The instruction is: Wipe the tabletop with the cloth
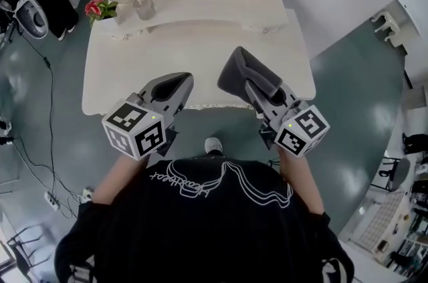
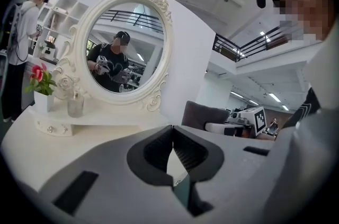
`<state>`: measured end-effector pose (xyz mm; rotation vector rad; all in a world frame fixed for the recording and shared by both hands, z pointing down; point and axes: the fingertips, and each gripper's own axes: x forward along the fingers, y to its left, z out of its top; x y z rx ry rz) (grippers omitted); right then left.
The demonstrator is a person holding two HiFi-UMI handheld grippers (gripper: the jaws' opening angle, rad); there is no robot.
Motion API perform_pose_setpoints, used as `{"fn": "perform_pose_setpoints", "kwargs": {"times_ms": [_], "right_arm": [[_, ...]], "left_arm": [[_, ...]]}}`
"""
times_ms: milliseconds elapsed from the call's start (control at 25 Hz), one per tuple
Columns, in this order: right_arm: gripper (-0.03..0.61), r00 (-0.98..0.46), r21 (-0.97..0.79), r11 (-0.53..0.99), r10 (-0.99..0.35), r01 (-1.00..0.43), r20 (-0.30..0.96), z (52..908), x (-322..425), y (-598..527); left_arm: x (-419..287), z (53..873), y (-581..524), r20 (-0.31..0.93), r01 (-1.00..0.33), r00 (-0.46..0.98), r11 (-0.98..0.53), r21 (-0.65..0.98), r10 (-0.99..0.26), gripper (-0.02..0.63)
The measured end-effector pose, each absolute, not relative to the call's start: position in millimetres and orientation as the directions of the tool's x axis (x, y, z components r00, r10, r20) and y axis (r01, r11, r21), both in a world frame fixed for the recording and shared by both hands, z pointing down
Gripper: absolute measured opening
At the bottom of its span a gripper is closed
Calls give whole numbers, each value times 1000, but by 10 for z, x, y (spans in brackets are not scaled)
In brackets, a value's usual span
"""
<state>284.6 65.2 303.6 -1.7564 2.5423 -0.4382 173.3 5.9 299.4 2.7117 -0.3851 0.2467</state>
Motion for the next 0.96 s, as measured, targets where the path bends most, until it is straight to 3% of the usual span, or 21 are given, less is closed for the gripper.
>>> {"fn": "perform_pose_setpoints", "kwargs": {"times_ms": [960], "right_arm": [[51,-383,-239,344,-913,-908,141,2989,2140,681]], "left_arm": [[959,2991,116,216,-341,937,-858,384,-276,5]]}}
